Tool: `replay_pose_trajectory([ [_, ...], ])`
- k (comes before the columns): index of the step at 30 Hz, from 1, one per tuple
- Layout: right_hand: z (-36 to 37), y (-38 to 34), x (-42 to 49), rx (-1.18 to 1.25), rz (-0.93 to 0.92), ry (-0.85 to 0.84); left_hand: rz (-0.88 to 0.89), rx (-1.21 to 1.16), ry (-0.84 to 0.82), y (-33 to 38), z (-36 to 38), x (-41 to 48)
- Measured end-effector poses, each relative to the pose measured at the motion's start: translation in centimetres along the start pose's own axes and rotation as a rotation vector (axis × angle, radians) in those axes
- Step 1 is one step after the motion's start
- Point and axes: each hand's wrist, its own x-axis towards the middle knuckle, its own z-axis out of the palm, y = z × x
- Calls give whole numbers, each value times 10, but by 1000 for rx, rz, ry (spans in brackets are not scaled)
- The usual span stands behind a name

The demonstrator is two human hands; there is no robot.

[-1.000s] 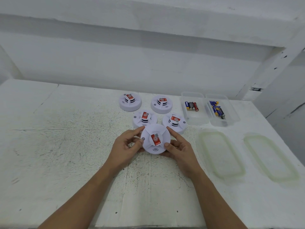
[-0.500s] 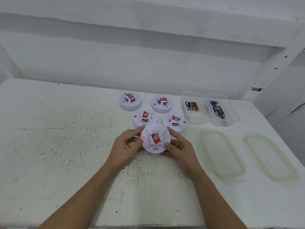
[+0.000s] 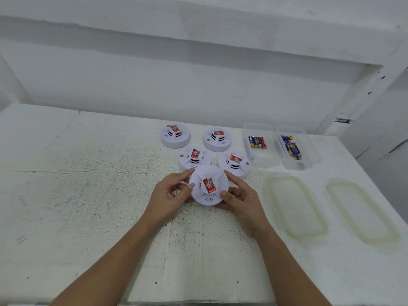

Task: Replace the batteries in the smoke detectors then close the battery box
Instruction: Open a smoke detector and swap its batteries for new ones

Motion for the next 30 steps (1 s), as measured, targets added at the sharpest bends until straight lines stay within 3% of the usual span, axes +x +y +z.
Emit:
replay_pose_trajectory([
  [30, 2, -2, -1, -45, 0, 38, 21, 68, 3, 3, -1, -2],
])
